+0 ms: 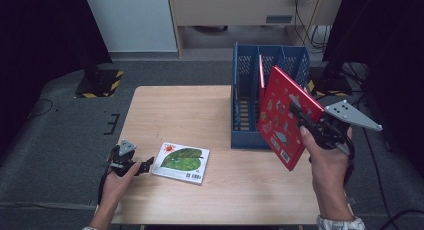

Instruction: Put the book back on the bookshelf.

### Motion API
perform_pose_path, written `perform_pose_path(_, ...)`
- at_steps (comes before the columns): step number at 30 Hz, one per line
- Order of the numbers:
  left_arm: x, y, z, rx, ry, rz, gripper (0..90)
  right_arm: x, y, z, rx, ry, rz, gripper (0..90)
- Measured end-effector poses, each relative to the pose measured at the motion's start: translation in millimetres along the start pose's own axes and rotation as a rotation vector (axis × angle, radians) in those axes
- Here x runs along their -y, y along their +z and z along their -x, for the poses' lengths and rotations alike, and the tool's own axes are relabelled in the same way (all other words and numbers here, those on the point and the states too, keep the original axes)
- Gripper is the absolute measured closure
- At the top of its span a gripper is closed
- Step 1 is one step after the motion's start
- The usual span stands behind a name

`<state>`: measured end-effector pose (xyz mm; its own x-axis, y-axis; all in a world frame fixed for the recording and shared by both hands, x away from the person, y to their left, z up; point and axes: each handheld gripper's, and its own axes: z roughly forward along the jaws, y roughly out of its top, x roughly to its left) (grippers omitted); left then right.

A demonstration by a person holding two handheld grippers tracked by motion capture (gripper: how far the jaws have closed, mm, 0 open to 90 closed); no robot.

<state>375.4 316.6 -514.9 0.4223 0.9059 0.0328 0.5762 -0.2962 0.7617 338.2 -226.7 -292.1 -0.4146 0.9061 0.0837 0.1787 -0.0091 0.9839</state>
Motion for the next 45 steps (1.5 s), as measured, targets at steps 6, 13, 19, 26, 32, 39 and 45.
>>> perform_pose_path(6,-1.4,0.3,2.0,0.007,0.007,0.005,4.3,-0.7,11.1,10.1,0.058,-0.004,-0.008,79.7)
perform_pose_path(13,-0.9,-0.9,0.7,0.006,-0.001,0.005,4.4,-3.1,32.0,14.5,0.116,-0.025,-0.030,79.7)
perform_pose_path(19,-1.4,-0.6,0.8,0.009,-0.001,0.009,4.4,-3.2,49.9,20.3,0.135,-0.017,-0.044,79.7)
perform_pose_path(26,-1.8,-1.2,0.5,0.011,0.003,0.008,4.4,-0.7,70.8,25.5,0.155,-0.013,-0.066,79.7)
perform_pose_path(32,-1.9,-2.0,-0.4,0.013,-0.006,0.010,4.4,-3.3,87.5,27.8,0.165,-0.007,-0.081,79.7)
perform_pose_path(39,-2.2,-1.7,-0.4,0.016,-0.010,0.018,4.4,-6.3,102.3,29.2,0.171,-0.008,-0.093,79.7)
perform_pose_path(45,-2.6,-1.9,-0.3,0.018,-0.010,0.021,4.4,-3.9,108.4,29.8,0.179,-0.007,-0.103,79.7)
